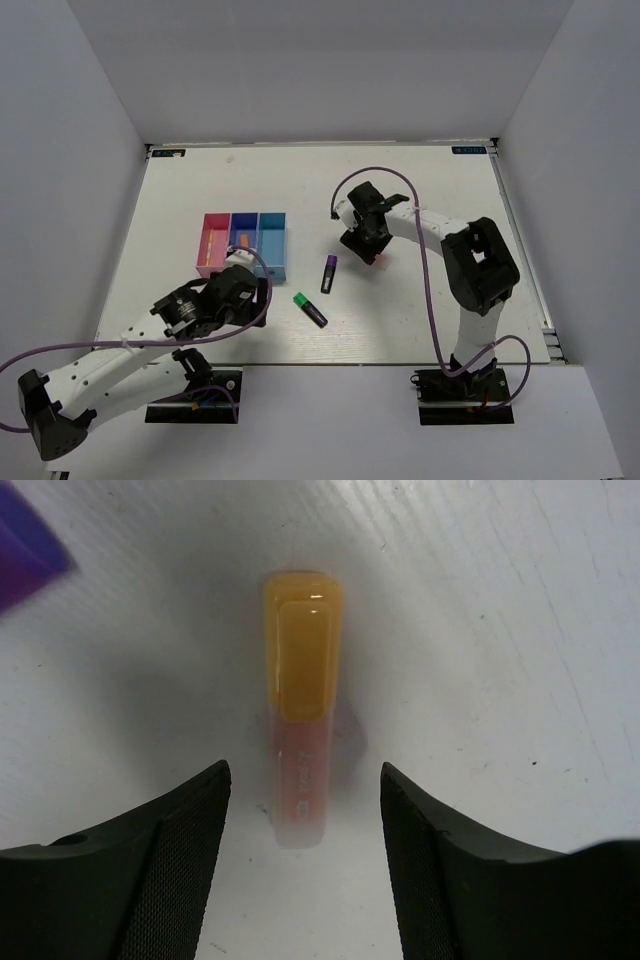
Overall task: Sort the stationery into containers
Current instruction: Pick up the pen from the center of the board, then place the pen in the storage box.
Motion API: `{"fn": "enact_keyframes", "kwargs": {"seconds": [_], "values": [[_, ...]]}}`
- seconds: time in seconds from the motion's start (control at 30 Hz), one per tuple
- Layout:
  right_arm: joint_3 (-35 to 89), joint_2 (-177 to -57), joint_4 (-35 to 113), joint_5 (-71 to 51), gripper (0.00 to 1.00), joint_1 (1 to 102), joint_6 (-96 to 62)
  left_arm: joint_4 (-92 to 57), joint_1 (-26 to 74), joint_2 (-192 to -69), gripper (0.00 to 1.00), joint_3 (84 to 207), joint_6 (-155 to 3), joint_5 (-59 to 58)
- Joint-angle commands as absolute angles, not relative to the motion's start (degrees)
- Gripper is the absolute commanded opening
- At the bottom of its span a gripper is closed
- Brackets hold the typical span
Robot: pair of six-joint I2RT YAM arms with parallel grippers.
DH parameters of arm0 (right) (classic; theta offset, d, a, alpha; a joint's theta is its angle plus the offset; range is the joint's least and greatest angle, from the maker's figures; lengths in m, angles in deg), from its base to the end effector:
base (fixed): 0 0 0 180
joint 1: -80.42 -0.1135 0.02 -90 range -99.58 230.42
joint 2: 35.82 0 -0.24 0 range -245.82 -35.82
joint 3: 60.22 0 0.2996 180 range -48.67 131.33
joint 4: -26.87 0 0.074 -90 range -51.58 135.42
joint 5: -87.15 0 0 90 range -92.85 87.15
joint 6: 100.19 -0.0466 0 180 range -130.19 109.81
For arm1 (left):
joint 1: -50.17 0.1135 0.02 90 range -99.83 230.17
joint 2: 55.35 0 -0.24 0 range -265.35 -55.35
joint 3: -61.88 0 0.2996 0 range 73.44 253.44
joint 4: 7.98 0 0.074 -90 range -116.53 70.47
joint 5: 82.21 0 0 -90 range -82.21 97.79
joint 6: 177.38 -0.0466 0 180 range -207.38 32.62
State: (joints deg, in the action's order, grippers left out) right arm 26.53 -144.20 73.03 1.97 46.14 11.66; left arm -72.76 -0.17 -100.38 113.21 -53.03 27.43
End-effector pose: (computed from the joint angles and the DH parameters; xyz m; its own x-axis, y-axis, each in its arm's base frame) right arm 0.3490 0.2332 0.1193 -0.5109 -0.7971 -0.3219 -0.7813 0.5868 -0.2129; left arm 0.1460 -0.1515 0.2157 -0.7950 0.1263 -0.5933 0.1990 0.9782 -0.0584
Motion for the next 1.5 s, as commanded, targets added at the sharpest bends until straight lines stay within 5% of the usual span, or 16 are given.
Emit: {"fn": "enact_keyframes", "kwargs": {"seconds": [0.0,0.27,0.4,0.57,0.77,1.07,1.23,1.47], "values": [[29.8,-146.1,72.6,0.9,0.65,47.2,14.5,-73.1,0.7,-97.8,0.85,112.6,-52.7,26.7],[32.4,-150.2,77.4,-8.6,0.54,50.6,16.3,-74.9,1.0,-96.6,0.85,112.5,-52.3,26.9],[32.1,-151.0,78.8,-10.1,0.35,51.2,16.8,-75.6,1.0,-96.0,0.85,112.4,-51.8,26.9],[29.6,-150.9,78.6,-11.2,0.28,51.0,16.6,-76.6,1.0,-94.7,0.85,112.5,-51.3,27.0],[34.7,-149.9,86.3,-21.1,0.08,50.8,14.3,-78.2,1.0,-92.9,0.85,113.6,-51.0,27.6],[55.4,-147.3,92.8,-46.6,0.05,48.5,2.5,-79.4,1.0,-90.8,0.85,117.8,-51.3,30.6],[65.9,-155.0,84.6,-53.0,0.03,45.4,-15.3,-79.3,1.2,-88.9,0.85,119.8,-50.7,32.9],[65.6,-161.7,44.4,-54.2,0.00,38.6,-49.4,-80.2,1.0,-87.2,0.84,121.3,-48.9,37.7]]}}
